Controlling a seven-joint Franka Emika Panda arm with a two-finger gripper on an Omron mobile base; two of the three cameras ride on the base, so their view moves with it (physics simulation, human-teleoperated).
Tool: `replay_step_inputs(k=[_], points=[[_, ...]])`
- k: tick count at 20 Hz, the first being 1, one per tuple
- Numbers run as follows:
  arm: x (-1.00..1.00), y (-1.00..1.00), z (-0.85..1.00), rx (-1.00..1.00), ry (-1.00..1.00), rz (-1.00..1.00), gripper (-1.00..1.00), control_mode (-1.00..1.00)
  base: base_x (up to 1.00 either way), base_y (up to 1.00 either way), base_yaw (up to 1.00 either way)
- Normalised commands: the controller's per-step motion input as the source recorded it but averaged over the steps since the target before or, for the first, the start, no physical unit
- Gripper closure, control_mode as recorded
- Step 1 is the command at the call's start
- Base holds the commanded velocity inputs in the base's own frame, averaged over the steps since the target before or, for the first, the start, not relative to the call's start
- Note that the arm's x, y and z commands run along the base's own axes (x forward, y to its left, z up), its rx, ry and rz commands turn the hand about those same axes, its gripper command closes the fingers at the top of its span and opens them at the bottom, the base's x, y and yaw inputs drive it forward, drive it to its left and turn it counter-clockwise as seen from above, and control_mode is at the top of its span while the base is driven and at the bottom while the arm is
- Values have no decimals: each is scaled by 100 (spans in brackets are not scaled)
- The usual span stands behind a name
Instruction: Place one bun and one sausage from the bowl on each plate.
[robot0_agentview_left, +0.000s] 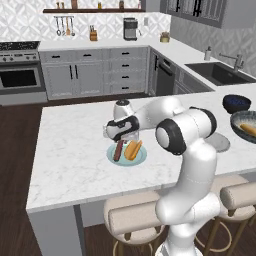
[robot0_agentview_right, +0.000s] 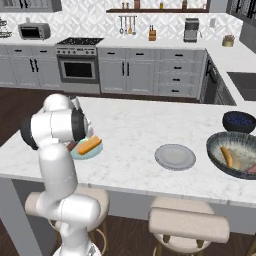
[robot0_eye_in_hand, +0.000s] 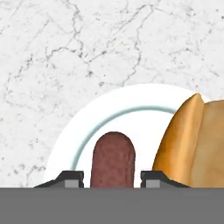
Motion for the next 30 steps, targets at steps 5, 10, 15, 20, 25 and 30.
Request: replay_step_inputs(k=[5,10,15,20,25,30], points=[[-11,-26,12,2,0,0,-100,-100,0,0,0],[-95,-62,100,9,-30,-3,-100,-100,0,0,0],[-100,-72,82,0,-22,-1,-100,-100,0,0,0],[0,0,0,0,0,0,-100,100,-91,-100,-2],[0,0,0,0,0,0,-100,100,-22,-100,-4],[0,0,0,0,0,0,-100,100,19,-100,-8]])
